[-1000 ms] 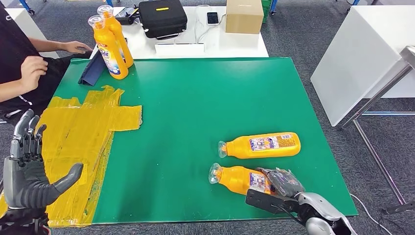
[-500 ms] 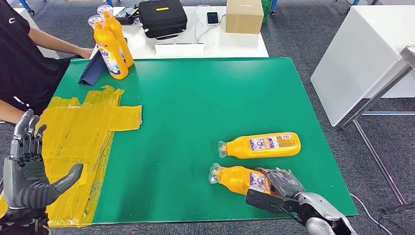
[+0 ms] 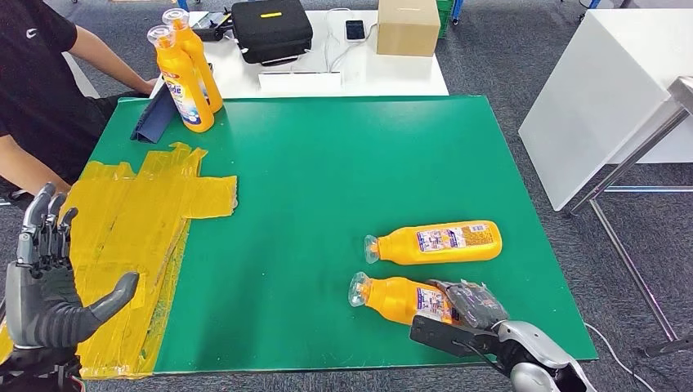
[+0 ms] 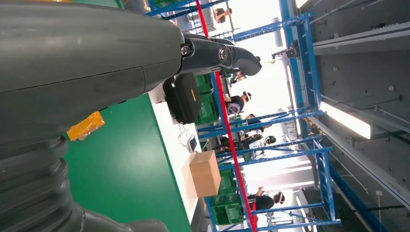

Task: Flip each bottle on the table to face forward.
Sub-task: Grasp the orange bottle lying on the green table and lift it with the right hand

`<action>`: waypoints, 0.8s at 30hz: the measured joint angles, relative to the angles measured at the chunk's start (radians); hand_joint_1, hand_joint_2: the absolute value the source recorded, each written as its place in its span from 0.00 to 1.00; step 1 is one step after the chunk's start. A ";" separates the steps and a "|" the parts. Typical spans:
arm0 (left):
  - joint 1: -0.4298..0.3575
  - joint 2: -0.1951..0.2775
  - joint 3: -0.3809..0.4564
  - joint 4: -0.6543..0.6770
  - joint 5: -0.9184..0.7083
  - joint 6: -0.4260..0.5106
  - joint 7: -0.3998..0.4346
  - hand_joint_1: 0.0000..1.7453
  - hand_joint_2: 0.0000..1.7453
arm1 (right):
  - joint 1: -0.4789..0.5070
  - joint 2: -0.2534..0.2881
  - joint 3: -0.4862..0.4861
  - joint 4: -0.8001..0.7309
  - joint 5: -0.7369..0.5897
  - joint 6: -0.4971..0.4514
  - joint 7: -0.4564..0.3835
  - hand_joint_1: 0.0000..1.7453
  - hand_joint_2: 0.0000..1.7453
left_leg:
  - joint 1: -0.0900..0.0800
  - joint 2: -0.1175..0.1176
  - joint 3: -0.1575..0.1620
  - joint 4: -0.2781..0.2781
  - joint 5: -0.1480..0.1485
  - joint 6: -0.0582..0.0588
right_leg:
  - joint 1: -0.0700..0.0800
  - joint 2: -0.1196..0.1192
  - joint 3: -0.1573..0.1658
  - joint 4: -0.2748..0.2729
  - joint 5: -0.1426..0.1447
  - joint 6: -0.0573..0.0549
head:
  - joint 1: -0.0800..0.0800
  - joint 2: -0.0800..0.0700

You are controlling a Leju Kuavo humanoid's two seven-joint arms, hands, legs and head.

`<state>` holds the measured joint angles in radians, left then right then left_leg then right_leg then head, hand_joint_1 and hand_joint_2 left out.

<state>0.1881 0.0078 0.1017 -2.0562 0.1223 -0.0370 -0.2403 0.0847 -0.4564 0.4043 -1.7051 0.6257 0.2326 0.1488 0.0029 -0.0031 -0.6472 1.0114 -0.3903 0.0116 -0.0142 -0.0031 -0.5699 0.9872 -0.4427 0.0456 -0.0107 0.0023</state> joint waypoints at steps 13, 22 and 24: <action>-0.053 -0.047 -0.220 0.111 0.488 -0.088 0.186 0.00 1.00 | -0.410 0.384 0.165 0.060 -0.437 -0.119 0.072 1.00 1.00 | 0.004 0.002 -0.009 0.000 0.009 -0.004 | 0.003 0.003 -0.011 0.002 0.008 -0.003 | -0.002 0.000; -0.054 -0.047 -0.233 0.121 0.489 -0.088 0.186 0.00 1.00 | -0.424 0.402 0.182 0.070 -0.438 -0.121 0.071 1.00 1.00 | 0.002 0.000 -0.010 0.000 0.009 -0.004 | 0.002 0.002 -0.012 0.002 0.008 -0.002 | -0.002 0.000; -0.054 -0.047 -0.233 0.122 0.489 -0.088 0.186 0.00 1.00 | -0.424 0.404 0.184 0.071 -0.438 -0.121 0.071 1.00 1.00 | 0.002 0.000 -0.009 0.000 0.009 -0.003 | 0.002 0.002 -0.012 0.002 0.008 -0.002 | -0.002 0.000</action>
<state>0.1339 -0.0393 -0.1311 -1.9346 0.6115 -0.1247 -0.0538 -0.3395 -0.0528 0.5881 -1.6345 0.1877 0.1118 0.2197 0.0052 -0.0028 -0.6567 1.0115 -0.3813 0.0081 -0.0124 -0.0015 -0.5822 0.9887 -0.4350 0.0434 -0.0126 0.0023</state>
